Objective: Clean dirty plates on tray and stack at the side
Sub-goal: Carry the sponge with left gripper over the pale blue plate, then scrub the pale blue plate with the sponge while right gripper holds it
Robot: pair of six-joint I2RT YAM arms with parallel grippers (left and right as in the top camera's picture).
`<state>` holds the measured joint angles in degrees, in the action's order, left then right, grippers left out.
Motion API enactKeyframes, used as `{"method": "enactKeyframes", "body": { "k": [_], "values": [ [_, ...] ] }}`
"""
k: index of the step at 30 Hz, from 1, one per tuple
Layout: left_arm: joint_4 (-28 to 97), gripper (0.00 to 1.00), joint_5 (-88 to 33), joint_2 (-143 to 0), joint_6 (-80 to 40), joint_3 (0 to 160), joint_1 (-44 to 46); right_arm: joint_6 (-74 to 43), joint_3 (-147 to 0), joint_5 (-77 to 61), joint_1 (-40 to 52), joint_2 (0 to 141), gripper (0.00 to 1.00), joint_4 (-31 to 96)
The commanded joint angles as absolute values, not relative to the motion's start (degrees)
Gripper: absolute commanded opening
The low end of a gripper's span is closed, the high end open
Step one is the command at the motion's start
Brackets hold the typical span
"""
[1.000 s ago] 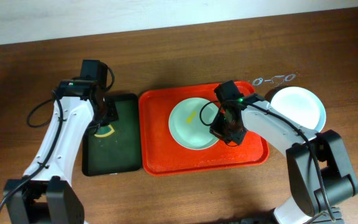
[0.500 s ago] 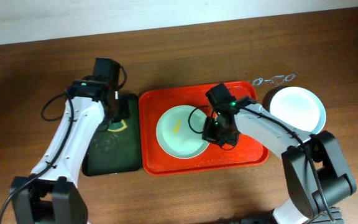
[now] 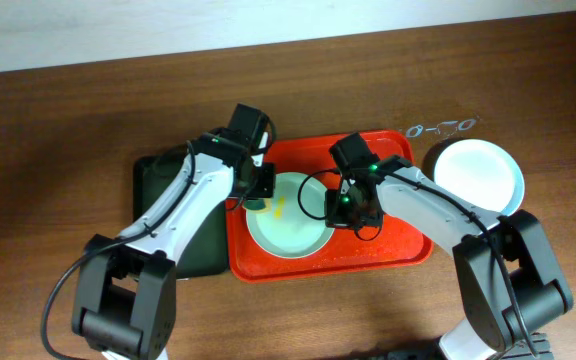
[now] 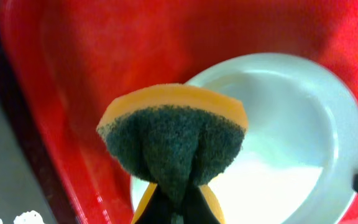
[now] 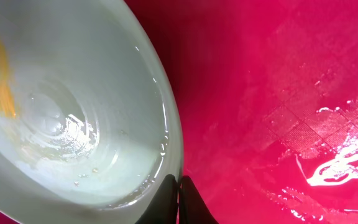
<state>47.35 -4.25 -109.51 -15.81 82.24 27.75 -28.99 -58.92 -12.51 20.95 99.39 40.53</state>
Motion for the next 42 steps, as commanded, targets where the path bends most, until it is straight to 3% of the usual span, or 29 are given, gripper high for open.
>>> {"method": "enactKeyframes", "body": {
  "k": [1,7,21,26,33,42],
  "values": [
    [46.92,0.00,-5.19,-111.53,-14.96,82.28,28.84,-26.30,-58.28,-11.35,21.47,99.81,0.04,40.32],
    [45.87,0.00,-6.39,-119.09,-16.21,82.28,30.02,-26.30,-58.28,-11.35,21.47,99.81,0.04,39.79],
    [46.81,0.00,-31.81,-121.01,-11.88,84.47,28.97,-26.30,-58.28,-11.35,21.47,99.81,0.04,39.55],
    [47.66,0.00,-29.50,-115.20,-11.88,85.67,27.44,-25.69,-58.28,-11.35,21.47,99.81,0.04,39.48],
    [48.80,0.00,-7.11,-111.33,-13.41,84.07,27.77,-25.71,-58.28,-11.35,21.47,99.81,0.04,39.13],
    [45.78,0.00,-6.15,-122.41,-16.08,83.33,31.51,-25.71,-58.28,-11.35,21.47,99.81,0.04,38.96]
  ]
}}
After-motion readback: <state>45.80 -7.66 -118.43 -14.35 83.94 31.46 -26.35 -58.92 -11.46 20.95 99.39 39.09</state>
